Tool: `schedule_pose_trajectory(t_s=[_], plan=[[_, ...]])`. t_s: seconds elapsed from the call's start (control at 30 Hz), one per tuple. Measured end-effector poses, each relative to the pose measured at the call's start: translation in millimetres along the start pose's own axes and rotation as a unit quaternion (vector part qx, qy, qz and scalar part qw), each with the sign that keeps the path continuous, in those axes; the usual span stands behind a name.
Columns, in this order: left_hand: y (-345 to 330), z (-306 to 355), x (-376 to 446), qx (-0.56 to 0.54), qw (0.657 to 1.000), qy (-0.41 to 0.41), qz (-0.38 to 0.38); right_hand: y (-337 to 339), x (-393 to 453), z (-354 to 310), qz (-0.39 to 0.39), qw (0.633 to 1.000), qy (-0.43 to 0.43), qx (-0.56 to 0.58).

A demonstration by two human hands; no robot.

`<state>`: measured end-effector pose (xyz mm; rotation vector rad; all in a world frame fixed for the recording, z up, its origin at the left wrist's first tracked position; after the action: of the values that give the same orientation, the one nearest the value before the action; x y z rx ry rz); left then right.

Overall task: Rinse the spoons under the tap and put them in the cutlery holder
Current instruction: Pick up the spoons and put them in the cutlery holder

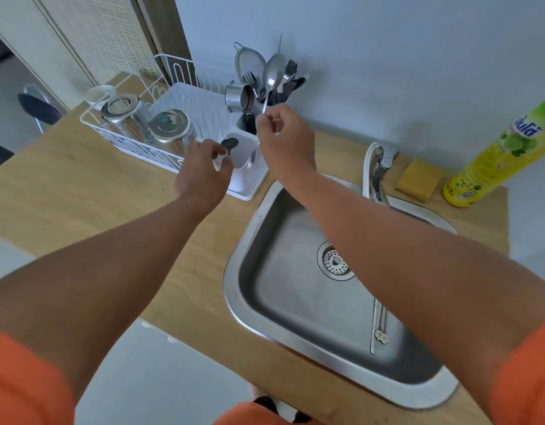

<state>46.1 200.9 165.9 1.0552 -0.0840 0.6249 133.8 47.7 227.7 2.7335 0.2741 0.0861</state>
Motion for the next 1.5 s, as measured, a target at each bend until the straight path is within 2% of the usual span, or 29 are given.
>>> schedule_pose_trajectory(t_s=[0.13,0.43,0.73,0.87,1.03,1.17,1.33,1.5], plan=[[-3,-8,-25,-0.057,0.998,0.000,0.031,-7,20,-16,0.021,0.998,0.016,-0.056],[-20,-21,-84,-0.083,0.989,-0.021,-0.121,-29,23,-1,-0.052,0.982,-0.012,-0.183],[-38,0,-91,-0.103,0.978,-0.051,-0.173,-24,15,3,-0.136,0.964,-0.049,-0.221],[-49,16,-93,-0.110,0.974,-0.053,-0.189,-9,8,14,-0.126,0.968,-0.068,-0.205],[-69,41,-102,-0.096,0.963,-0.084,-0.236,9,-28,54,-0.091,0.983,-0.113,-0.115],[-94,58,-120,-0.063,0.945,-0.078,-0.310,19,-71,102,-0.081,0.980,-0.152,-0.103],[-122,70,-148,-0.037,0.903,-0.098,-0.416,51,-119,170,-0.109,0.957,-0.242,-0.117],[-150,82,-167,-0.010,0.877,-0.102,-0.469,100,-149,226,-0.123,0.918,-0.321,-0.197]])
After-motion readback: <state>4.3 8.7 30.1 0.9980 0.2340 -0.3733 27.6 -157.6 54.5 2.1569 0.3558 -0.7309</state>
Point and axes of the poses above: each hand's wrist, its own x-axis towards the middle knuckle, its own y-axis out of the back of the hand, z = x × y, the point moved 2 cm from there along x, towards the middle knuckle, and after that the axes turned 13 degrees about -y, right-handed, at the moved point
